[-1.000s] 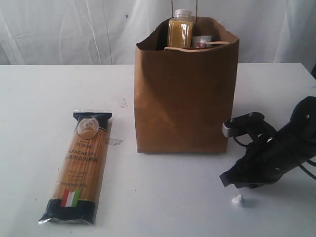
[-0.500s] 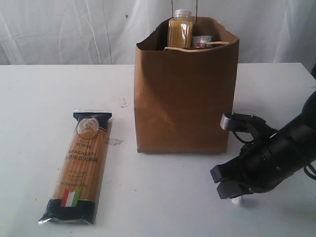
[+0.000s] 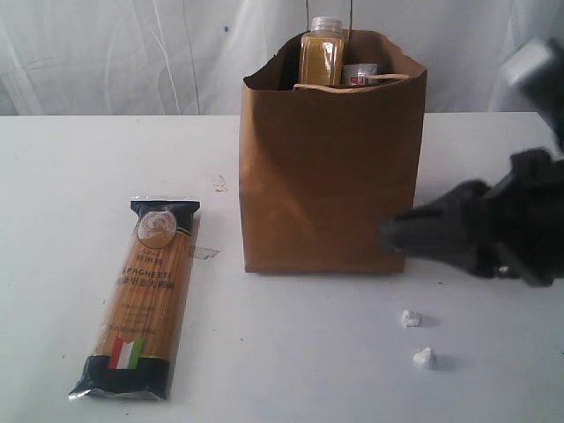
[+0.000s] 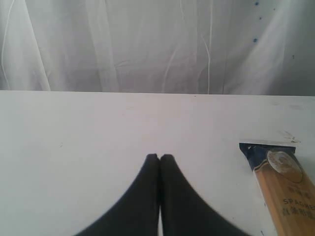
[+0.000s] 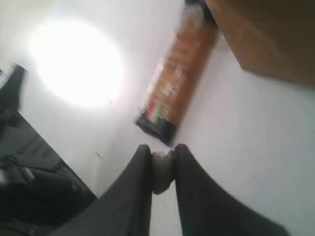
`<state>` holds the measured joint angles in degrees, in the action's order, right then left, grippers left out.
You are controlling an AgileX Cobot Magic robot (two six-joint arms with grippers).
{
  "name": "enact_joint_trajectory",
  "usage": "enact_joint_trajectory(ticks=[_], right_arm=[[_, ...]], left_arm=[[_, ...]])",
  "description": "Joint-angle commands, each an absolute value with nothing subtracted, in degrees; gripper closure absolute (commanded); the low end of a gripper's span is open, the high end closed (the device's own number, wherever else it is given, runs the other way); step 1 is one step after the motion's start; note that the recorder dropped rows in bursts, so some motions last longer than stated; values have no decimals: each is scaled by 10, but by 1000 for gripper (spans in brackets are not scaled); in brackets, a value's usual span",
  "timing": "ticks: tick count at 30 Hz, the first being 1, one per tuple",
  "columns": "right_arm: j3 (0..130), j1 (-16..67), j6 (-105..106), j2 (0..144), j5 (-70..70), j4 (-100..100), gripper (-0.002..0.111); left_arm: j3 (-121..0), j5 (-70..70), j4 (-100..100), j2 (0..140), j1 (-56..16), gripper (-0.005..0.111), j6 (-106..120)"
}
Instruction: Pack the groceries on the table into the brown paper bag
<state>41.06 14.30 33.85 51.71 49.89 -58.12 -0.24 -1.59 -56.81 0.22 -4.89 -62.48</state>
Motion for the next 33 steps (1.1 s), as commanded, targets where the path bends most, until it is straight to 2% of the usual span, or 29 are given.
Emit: enact_joint_trajectory(ticks=[1, 7, 23, 29, 33], right_arm=[[450, 143, 348, 456, 480, -680, 108], [505, 143, 361, 448, 470, -683, 108], [509, 143, 434, 472, 477, -702, 108], [618, 143, 409, 660, 471, -671, 108], [699, 143, 413, 774, 336, -640, 108]], left_arm=[[0, -18, -574, 0, -53, 106, -625], [0, -18, -574, 0, -53, 106, -625], [0, -18, -574, 0, -53, 106, -625], [0, -18, -574, 0, -53, 106, -625], [0, -18, -574, 0, -53, 106, -625]])
